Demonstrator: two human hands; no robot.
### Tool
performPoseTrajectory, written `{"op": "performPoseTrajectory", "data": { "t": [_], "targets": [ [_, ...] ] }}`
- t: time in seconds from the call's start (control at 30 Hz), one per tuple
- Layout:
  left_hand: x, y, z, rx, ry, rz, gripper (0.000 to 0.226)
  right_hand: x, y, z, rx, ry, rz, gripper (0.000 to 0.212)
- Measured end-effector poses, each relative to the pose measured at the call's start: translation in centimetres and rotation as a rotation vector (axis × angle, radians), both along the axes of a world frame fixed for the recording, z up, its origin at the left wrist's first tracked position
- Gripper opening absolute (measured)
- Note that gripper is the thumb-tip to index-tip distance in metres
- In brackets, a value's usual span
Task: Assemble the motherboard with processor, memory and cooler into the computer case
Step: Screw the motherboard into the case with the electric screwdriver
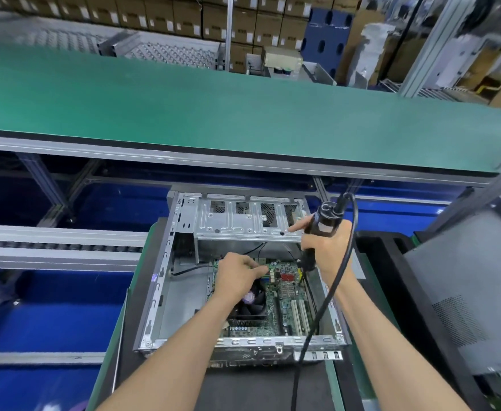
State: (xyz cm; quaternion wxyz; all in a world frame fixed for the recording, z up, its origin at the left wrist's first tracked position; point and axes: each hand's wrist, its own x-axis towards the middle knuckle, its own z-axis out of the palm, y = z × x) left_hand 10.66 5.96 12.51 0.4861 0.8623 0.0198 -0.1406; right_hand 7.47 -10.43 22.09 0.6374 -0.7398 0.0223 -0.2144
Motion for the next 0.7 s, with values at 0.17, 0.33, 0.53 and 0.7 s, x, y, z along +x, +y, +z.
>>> {"op": "performPoseTrajectory", "data": {
  "t": [0.17,0.33,0.53,0.7],
  "targets": [
    [0.7,2.6,0.9,-0.521,0.231,0.417,0.029,-0.1,0.2,0.7,0.243,-0.1,-0.1,0.029],
    [0.4,3.9,0.8,-0.913,0.35,0.56,0.031,-0.2,0.2,1.1,0.601,-0.149,-0.217,0.015],
    [0.0,5.8,0.3,-1.344,0.44,0.714,0.036,-0.9,0.5,0.1,1.084,-0.109,-0.184,0.022],
    [0.0,6.6,0.3,-1.483,0.368,0.635,0.038,-1.5,0.4,-0.5,1.281,-0.14,-0.158,0.016]
  ]
}}
